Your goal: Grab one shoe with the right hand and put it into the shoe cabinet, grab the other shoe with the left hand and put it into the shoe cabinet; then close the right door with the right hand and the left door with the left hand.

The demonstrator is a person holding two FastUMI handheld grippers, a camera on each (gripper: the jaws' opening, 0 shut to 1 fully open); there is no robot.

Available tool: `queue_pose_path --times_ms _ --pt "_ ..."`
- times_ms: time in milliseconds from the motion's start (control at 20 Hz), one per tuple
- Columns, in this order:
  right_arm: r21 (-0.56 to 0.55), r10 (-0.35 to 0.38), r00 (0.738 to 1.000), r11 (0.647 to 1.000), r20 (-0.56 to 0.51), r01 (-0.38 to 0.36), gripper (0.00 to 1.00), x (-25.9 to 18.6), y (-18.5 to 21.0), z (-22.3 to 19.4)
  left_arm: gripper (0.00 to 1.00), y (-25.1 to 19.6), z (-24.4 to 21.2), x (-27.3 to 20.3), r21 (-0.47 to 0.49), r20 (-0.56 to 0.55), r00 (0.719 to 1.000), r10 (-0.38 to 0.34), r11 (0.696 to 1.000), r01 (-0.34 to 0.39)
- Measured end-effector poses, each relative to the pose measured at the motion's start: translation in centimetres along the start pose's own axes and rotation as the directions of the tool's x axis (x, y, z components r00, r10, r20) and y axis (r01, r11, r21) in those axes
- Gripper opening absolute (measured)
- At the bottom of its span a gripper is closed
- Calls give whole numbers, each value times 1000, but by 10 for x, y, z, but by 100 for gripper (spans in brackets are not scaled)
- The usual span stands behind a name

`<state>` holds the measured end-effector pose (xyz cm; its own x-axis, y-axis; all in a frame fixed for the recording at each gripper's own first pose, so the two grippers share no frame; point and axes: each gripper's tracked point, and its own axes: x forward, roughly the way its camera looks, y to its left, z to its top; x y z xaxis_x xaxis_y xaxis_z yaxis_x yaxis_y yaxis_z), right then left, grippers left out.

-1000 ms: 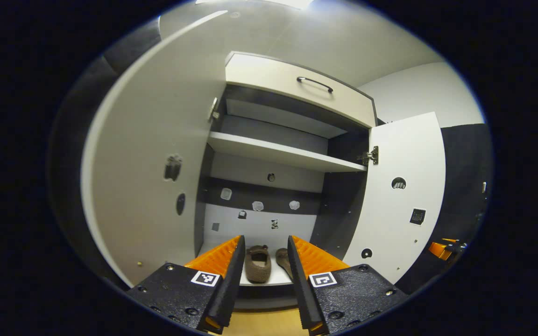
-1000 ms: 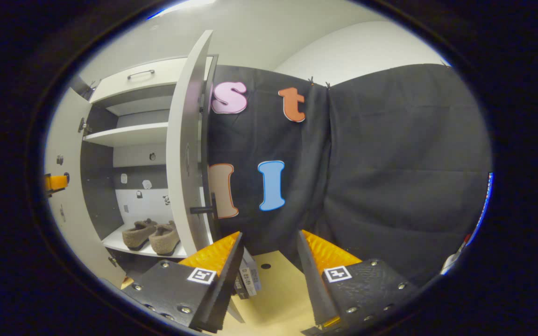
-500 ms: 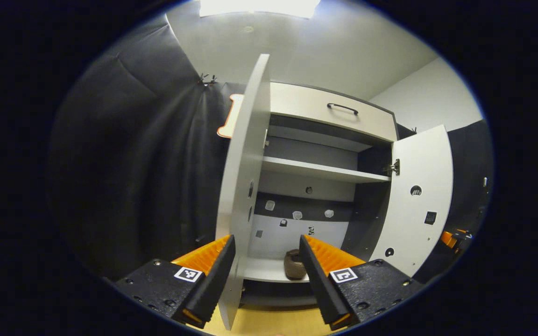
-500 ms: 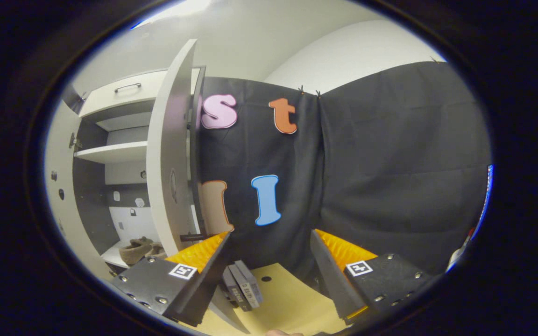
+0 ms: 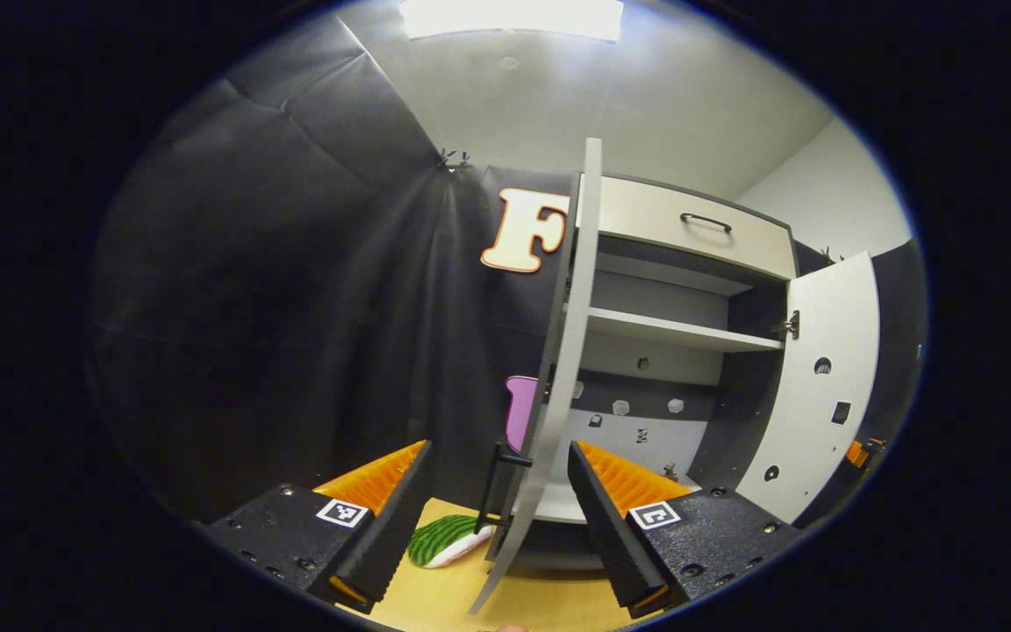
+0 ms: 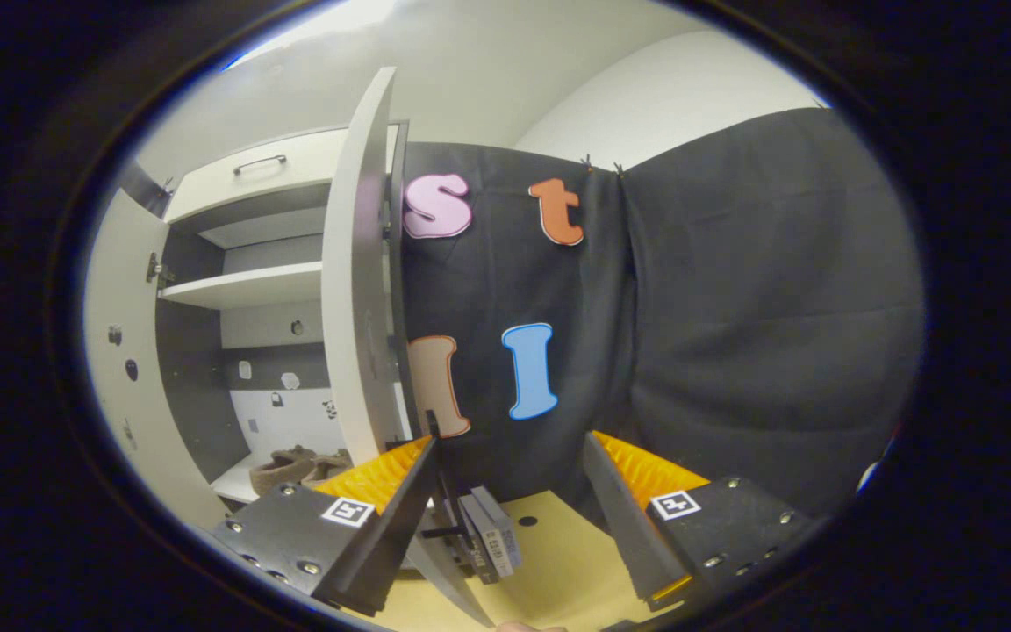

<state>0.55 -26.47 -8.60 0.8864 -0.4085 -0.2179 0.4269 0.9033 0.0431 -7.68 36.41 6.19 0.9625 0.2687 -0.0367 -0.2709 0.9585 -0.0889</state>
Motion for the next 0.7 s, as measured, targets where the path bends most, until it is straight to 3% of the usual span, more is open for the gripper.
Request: queue_pose_path --times_ms 150,200,250,400,450,500,550,700 --pt "-4 9 1000 1000 0 -9 98 -2 2 0 92 20 -6 -8 -13 -19 999 49 999 -49" --pt "-9 24 1000 1000 3 -24 98 -2 6 1 87 27 -8 -11 -21 -28 998 63 998 -63" --pt "-15 39 999 999 11 -39 98 -4 9 4 92 34 -8 -14 -30 -33 996 78 996 -79" --pt "-66 50 998 997 44 -47 97 -9 14 11 92 51 -11 -16 -45 -47 992 118 992 -120" --pt "-82 46 998 996 53 -42 97 -10 15 13 87 51 -13 -15 -42 -53 991 125 991 -127" --pt "-92 47 997 995 56 -42 97 -12 18 13 93 53 -14 -15 -35 -57 990 130 991 -133" --pt "-90 55 997 995 57 -50 97 -14 21 13 93 56 -14 -15 -29 -60 989 135 990 -137" --pt "-57 142 989 989 33 -139 97 -19 42 9 93 57 -14 -17 -21 -64 988 143 989 -145"
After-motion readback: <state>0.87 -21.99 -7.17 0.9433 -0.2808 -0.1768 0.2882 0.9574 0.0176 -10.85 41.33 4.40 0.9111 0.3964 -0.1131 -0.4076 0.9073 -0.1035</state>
